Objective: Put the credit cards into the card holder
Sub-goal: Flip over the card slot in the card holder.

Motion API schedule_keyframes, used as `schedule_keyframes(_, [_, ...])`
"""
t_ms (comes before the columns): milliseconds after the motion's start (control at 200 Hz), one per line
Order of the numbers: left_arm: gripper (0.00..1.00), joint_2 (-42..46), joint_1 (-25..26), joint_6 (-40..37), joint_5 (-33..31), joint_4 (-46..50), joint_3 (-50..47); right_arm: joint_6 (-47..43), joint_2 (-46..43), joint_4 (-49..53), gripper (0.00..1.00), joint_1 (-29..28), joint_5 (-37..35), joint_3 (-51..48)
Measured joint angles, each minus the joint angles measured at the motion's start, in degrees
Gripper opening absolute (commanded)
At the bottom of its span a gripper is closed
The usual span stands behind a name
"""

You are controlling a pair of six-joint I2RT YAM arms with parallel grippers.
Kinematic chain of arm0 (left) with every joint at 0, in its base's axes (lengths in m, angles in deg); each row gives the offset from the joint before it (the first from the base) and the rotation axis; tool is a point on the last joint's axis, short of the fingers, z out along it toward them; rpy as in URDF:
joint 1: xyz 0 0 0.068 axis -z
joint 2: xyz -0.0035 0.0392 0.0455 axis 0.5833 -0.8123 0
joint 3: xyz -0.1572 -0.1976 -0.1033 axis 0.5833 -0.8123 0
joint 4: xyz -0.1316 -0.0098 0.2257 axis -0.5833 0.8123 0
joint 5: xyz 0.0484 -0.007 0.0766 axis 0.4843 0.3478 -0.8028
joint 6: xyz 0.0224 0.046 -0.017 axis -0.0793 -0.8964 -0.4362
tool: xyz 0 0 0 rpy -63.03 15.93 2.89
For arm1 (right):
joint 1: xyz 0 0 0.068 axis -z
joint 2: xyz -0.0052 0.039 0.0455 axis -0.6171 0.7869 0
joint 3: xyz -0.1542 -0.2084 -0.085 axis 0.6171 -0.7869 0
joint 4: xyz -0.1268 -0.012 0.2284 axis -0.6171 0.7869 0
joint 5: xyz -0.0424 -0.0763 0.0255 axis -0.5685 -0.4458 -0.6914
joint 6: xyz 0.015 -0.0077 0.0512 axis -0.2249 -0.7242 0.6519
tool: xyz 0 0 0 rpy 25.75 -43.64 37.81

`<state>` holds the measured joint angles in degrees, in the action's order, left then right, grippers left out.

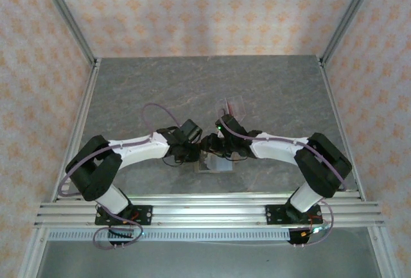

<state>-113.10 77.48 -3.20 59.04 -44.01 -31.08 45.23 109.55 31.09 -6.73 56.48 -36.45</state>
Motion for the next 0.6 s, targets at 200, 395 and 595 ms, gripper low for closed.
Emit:
schedule_keyframes(200, [0.02, 2.4, -0.7, 0.0, -0.2, 0.2, -0.7, 1.4, 0.1, -2.6, 0.45, 0.3, 2.5, 0.0])
schedule_keyframes(395, [0.03, 4.9, -1.5, 0.0, -0.4, 1.0, -1.9, 2.1, 1.7, -5.3, 0.45, 0.3, 5.1, 0.7])
schedule_keyframes(595, [0.05, 7.8, -2.0, -0.2, -0.4, 2.6, -3.0, 1.3, 1.7, -4.4, 0.46, 0.7, 4.4, 3.6])
